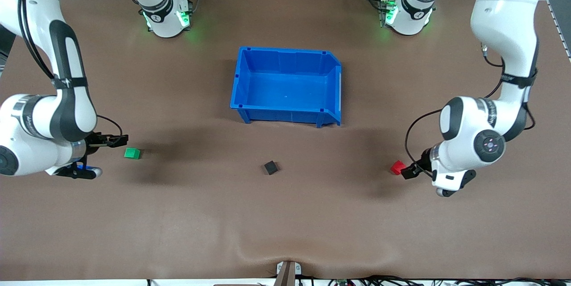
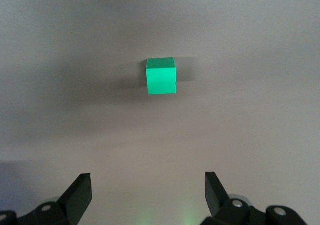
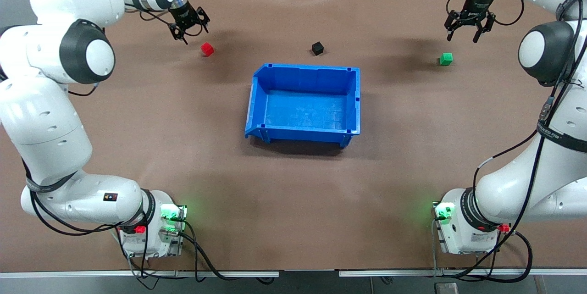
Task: Attach green and red cubes to black cube
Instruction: 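Close the right gripper on green, the left gripper on red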
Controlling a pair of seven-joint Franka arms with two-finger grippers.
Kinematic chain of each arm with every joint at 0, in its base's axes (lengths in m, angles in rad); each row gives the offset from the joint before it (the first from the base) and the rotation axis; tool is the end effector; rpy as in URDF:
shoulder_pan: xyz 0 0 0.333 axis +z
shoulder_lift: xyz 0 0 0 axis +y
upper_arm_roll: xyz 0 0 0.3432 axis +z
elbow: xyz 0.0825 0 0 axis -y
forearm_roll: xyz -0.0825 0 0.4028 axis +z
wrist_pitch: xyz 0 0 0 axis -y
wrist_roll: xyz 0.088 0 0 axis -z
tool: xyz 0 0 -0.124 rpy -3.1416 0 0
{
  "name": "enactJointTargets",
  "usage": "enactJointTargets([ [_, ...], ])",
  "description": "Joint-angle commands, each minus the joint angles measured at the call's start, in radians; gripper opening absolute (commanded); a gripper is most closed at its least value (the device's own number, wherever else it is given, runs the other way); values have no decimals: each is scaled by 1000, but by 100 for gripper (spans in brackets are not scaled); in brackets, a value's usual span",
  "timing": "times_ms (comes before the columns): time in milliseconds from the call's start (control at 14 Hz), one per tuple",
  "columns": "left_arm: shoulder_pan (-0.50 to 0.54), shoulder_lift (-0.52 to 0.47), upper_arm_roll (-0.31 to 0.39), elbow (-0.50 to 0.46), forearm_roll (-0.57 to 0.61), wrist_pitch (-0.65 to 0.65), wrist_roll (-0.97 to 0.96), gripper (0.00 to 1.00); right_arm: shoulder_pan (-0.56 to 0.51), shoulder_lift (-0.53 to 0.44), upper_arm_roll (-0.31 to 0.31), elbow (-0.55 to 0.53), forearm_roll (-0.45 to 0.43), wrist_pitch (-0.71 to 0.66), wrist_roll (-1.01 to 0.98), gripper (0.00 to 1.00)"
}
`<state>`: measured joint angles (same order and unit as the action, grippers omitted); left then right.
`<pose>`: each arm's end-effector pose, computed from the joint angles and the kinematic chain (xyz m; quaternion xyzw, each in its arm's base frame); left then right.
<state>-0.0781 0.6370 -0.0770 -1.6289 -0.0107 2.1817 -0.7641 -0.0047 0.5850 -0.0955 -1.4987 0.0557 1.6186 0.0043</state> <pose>0.7024 -0.1041 0.2354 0.9498 0.3088 -0.0491 0.0063 0.6710 -0.0519 0.2988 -0.9717 0.0568 0.2288 0.0103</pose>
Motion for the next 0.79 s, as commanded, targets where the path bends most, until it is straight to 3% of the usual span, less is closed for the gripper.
enactJointTargets([
  [0, -9, 29, 0, 4, -14, 9, -111, 99, -20, 29, 11, 34, 12, 6, -9, 100],
  [429, -9, 64, 0, 4, -14, 24, -213, 91, -57, 88, 13, 28, 78, 118, -75, 100],
  [714, -12, 84, 0, 7, -15, 70, -253, 78, -57, 110, 13, 29, 81, 119, -78, 100],
])
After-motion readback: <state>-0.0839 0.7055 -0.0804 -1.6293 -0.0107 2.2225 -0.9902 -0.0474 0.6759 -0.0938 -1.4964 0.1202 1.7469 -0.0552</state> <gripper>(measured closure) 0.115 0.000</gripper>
